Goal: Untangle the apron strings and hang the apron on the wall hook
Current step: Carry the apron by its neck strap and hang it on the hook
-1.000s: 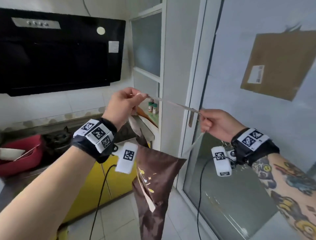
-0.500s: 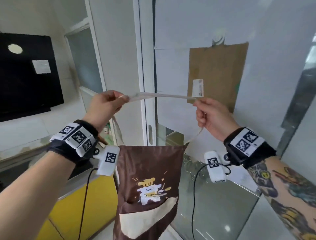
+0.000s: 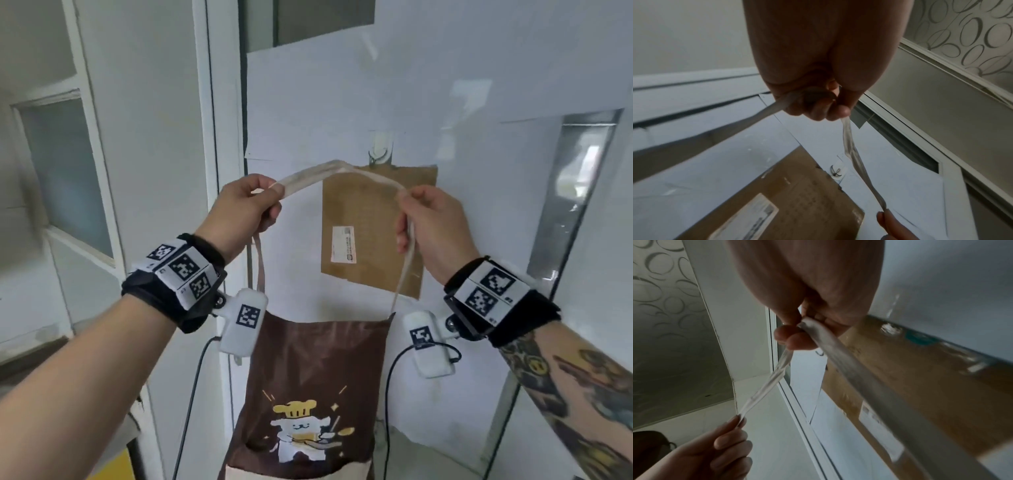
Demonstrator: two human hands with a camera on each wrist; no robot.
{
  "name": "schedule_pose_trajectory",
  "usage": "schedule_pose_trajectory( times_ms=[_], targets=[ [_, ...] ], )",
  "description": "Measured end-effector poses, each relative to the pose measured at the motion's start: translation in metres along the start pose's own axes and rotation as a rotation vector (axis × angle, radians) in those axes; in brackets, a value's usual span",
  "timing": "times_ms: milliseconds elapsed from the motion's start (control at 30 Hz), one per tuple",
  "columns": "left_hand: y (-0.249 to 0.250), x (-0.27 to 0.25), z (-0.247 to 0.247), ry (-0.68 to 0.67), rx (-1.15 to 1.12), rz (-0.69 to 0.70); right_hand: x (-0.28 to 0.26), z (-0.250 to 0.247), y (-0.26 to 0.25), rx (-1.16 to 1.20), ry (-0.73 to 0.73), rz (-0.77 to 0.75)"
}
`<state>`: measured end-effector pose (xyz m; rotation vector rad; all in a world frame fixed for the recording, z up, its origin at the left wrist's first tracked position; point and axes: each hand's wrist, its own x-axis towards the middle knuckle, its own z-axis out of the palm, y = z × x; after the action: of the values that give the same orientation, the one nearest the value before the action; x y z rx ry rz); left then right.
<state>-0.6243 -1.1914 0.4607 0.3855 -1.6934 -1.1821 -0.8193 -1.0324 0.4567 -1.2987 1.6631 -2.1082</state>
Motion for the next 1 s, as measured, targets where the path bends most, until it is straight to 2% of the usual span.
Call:
schedule_pose_trajectory(
  times_ms=[200,333,533,766,1000],
  targets=[
    [-0.004,0.086,0.028,-0.116,-0.057,0.012,0.063,0.007,-0.026,-0.136,0.174,-0.023],
    [-0.021,0.121,0.048,-0.200,-0.061,0.019,0.086,0.012,-0.021,-0.277,0.231,0.045],
    [-0.063,0.120,0.067,-0.318,-0.091,0.015,0.070,0.013,0.002,-0.423,0.246,0.021],
    [-0.093,0.119,0.069,-0.334,-0.089,-0.039,0.054,0.014,0.030,-0.562,0.291,0.050],
    [-0.101,0.102,0.067,-0.379,-0.043,-0.038,0.036,0.014,0.046,-0.633,0.290,0.066]
  ],
)
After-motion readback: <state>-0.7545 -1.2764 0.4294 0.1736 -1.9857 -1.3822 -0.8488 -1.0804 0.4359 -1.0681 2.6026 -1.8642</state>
